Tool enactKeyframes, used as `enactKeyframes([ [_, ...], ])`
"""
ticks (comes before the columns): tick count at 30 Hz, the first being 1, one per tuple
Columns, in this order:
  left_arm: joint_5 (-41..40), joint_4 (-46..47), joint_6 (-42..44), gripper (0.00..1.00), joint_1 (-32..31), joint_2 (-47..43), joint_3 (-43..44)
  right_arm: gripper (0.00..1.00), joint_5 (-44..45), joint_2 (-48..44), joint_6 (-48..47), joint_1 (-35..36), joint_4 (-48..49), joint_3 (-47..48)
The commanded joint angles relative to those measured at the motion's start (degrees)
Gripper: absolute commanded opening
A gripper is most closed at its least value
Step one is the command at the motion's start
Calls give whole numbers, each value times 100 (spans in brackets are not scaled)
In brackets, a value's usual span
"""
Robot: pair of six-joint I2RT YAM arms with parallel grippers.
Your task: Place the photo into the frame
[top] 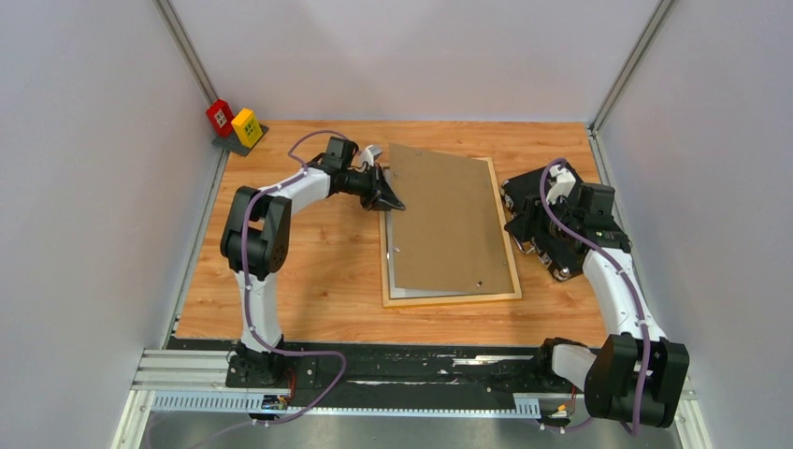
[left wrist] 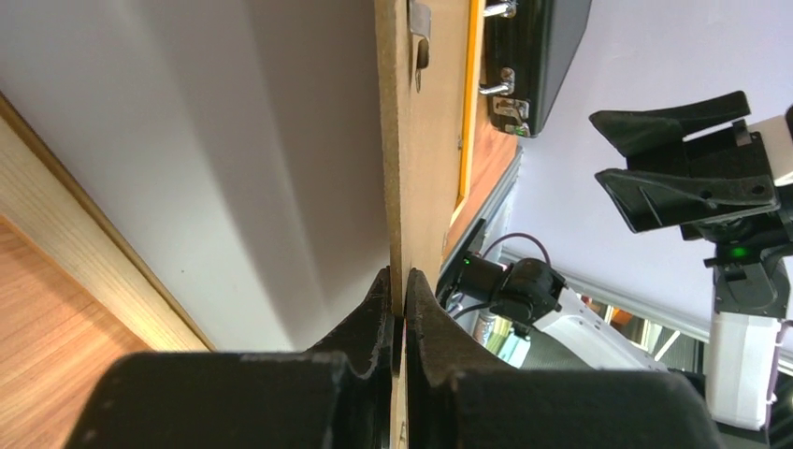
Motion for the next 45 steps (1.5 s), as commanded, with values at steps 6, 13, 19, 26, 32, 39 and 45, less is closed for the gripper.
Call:
enactKeyframes([
  [6,-456,-517,596,20,-134,170,109,57,-147,24,-99,-38,61,25],
  [13,-546,-504,606,33,-143,158,39,57,-145,9,-116,-38,63,25],
  [19,-591,-492,614,43,-151,121,23,57,-139,-4,-116,-38,58,25],
  [26,-599,-581,642,49,-245,201,136,57,-130,-9,-116,-38,49,16],
  [32,-686,-658,609,55,-339,238,149,57,-124,-8,-112,-38,55,16],
  [39,-805,-782,530,55,-346,438,171,57,-113,13,-107,-38,55,16],
  [45,-919,-1023,658,44,-349,651,364,57,-97,36,-116,-45,48,16],
])
